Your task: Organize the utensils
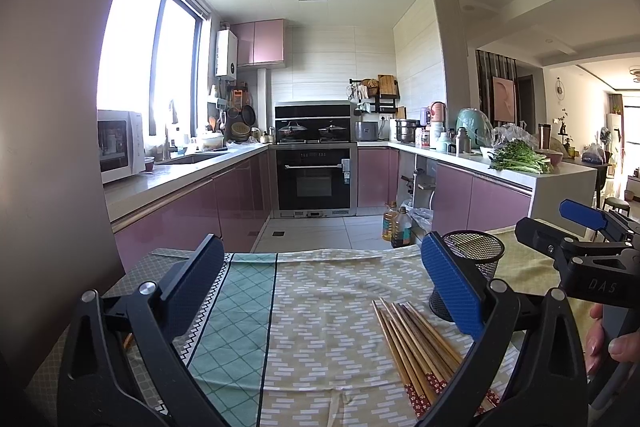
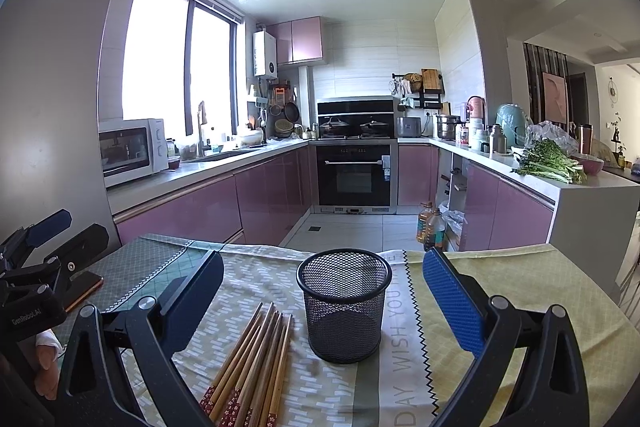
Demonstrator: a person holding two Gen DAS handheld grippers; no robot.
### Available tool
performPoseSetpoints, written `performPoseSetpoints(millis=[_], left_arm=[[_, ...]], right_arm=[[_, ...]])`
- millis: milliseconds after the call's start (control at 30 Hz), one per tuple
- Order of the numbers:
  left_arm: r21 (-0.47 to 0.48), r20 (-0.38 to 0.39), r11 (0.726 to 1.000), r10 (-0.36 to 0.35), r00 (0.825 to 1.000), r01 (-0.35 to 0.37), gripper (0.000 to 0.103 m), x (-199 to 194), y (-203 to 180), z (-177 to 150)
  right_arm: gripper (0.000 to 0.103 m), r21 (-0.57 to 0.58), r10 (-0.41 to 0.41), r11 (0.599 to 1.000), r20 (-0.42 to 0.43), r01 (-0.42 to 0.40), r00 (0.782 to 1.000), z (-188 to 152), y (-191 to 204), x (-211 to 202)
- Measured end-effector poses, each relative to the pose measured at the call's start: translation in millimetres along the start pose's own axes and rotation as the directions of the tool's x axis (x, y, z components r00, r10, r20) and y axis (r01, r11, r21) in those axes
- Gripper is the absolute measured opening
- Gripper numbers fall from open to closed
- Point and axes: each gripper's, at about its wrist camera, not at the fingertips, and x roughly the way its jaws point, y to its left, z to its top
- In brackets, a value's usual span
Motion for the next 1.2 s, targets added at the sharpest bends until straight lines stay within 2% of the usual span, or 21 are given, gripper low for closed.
performPoseSetpoints(millis=[1200], left_arm=[[0.006,-0.008,1.0,0.0,1.0,0.0,0.097,2.9,-3.9,-5.7]], right_arm=[[0.097,0.006,0.001,1.0,-0.003,-0.001,1.0,0.9,-0.8,1.0]])
